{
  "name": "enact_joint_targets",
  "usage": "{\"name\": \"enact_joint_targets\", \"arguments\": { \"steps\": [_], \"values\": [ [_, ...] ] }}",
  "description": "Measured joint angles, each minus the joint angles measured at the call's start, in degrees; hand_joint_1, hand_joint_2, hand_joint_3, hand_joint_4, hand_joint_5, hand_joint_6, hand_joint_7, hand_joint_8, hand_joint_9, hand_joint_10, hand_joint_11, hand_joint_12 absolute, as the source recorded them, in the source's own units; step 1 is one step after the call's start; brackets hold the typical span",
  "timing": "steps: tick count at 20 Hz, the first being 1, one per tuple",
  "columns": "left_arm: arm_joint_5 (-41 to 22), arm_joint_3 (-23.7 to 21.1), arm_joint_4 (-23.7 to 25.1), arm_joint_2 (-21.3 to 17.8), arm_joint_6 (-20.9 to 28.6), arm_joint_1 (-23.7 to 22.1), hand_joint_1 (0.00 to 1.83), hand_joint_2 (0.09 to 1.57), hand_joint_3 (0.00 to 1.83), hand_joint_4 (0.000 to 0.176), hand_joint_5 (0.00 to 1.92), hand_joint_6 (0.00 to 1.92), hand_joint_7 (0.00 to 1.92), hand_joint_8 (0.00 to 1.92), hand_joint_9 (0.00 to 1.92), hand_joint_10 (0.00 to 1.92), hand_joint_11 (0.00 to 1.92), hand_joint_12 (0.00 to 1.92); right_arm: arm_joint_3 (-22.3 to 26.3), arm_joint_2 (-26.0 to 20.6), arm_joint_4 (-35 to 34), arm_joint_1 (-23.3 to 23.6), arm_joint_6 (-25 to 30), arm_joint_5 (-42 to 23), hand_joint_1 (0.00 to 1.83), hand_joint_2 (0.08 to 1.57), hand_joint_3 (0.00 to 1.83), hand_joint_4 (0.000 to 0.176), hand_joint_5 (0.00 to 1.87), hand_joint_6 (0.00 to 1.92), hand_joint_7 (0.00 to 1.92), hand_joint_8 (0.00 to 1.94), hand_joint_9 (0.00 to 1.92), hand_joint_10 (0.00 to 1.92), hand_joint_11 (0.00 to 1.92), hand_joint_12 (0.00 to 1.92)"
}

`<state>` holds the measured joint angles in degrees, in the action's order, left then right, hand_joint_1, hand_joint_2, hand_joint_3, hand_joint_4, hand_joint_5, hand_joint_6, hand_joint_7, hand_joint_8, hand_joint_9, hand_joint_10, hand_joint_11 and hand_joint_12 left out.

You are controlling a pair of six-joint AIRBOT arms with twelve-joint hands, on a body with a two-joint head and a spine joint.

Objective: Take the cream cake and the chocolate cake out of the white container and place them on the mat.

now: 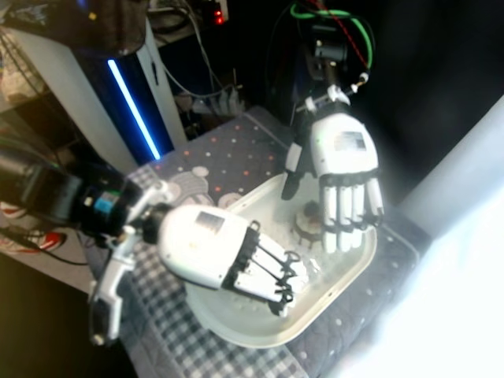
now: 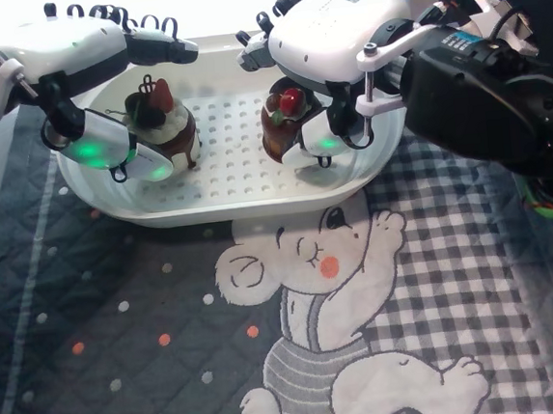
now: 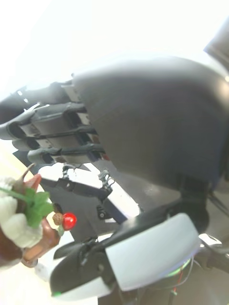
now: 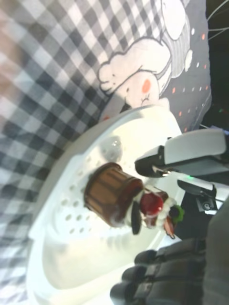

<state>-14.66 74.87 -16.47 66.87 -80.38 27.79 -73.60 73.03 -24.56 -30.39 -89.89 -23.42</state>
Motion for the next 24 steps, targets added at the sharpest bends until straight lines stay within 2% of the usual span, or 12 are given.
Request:
{"name": "enact_joint_targets", "arguments": {
  "steps": [6,7,8,9,10,11,14,17,19,21,23,24],
  "values": [
    [0.68,1.07,-1.11,0.68,0.0,0.42,1.18,1.06,0.03,0.0,0.51,0.04,0.51,0.03,0.55,0.09,0.05,1.42,-0.35,0.42,-0.52,0.02,0.02,0.39,1.19,0.97,0.0,0.0,0.89,0.02,1.07,0.05,1.0,0.26,0.42,1.49],
    [0.74,1.18,-1.18,0.87,0.0,0.46,1.24,1.11,0.01,0.0,0.59,0.04,0.61,0.04,0.65,0.12,0.19,1.36,-0.48,0.57,-0.66,0.02,0.07,0.48,1.26,1.04,0.01,0.0,1.04,0.5,1.1,0.79,0.89,0.64,0.43,1.62],
    [0.81,1.2,-1.49,0.9,0.04,0.48,1.27,1.13,0.01,0.0,0.64,0.04,0.68,0.04,0.71,0.13,0.26,1.31,-0.72,0.76,-0.74,0.17,0.07,0.44,1.25,1.09,0.01,0.0,1.03,0.69,1.02,1.06,0.82,0.82,0.42,1.67],
    [0.79,1.51,-1.64,1.05,0.28,0.48,1.43,1.16,0.0,0.0,0.73,0.06,0.73,1.0,0.81,1.11,0.31,1.35,-0.72,0.79,-0.9,0.2,0.09,0.52,1.25,1.1,0.0,0.0,1.1,0.76,0.92,1.1,0.78,0.84,0.35,1.65],
    [0.7,1.66,-1.95,1.16,0.35,0.48,1.37,1.21,0.0,0.0,0.59,1.11,0.81,1.2,0.82,1.35,0.34,1.4,-0.81,0.81,-0.92,0.2,0.09,0.57,1.34,1.12,0.0,0.0,1.13,0.7,0.88,1.08,0.76,1.34,0.33,1.75],
    [0.63,1.81,-2.12,1.2,0.39,0.5,1.35,1.22,0.0,0.0,0.57,1.33,0.83,1.25,0.77,1.44,0.35,1.4,-0.81,0.81,-0.94,0.2,0.22,0.61,1.36,1.13,0.0,0.0,1.12,0.73,0.86,1.07,0.75,1.45,0.32,1.8],
    [0.83,2.25,-2.21,1.73,0.33,1.03,1.47,1.22,0.0,0.0,0.69,1.32,0.74,1.25,0.75,1.37,0.57,1.79,-0.85,1.05,-0.96,0.2,0.24,0.63,1.37,1.13,0.0,0.0,1.16,0.55,0.88,1.11,0.78,1.51,0.33,1.87],
    [1.09,2.27,-2.34,1.86,0.35,1.14,1.47,1.23,0.0,0.0,0.65,1.37,0.73,1.3,0.72,1.42,0.52,1.84,-0.92,1.09,-0.96,0.2,0.24,0.63,1.27,1.12,0.0,0.0,1.1,0.58,0.9,1.33,0.75,1.47,0.35,1.92],
    [1.16,2.38,-2.36,1.86,0.35,1.14,1.47,1.23,0.0,0.0,0.66,1.35,0.75,1.29,0.73,1.4,0.53,1.83,-0.92,1.09,-0.98,0.2,0.26,0.63,1.37,1.13,0.0,0.0,1.1,0.47,0.94,1.18,0.81,1.52,0.35,1.89],
    [1.16,2.45,-2.38,1.86,0.35,1.14,1.34,1.24,0.0,0.0,0.65,1.4,0.76,1.31,0.71,1.52,0.46,1.51,-0.92,1.11,-0.96,0.2,0.26,0.61,1.37,1.15,0.0,0.0,0.97,0.76,0.87,1.16,0.8,1.52,0.62,1.75],
    [1.16,2.45,-2.38,1.86,0.35,1.14,1.34,1.23,0.0,0.0,0.64,1.37,0.78,1.29,0.73,1.52,0.47,1.52,-0.92,1.11,-0.96,0.2,0.24,0.63,1.37,1.13,0.0,0.0,0.96,0.9,0.92,1.03,0.84,1.44,0.61,1.66],
    [1.18,2.45,-2.36,1.86,0.35,1.14,1.45,1.22,0.0,0.0,0.65,1.32,0.78,1.26,0.76,1.42,0.54,1.76,-0.92,1.11,-0.96,0.2,0.26,0.63,1.38,1.13,0.0,0.0,0.94,0.93,0.95,1.0,0.86,1.4,0.63,1.62]
  ]
}}
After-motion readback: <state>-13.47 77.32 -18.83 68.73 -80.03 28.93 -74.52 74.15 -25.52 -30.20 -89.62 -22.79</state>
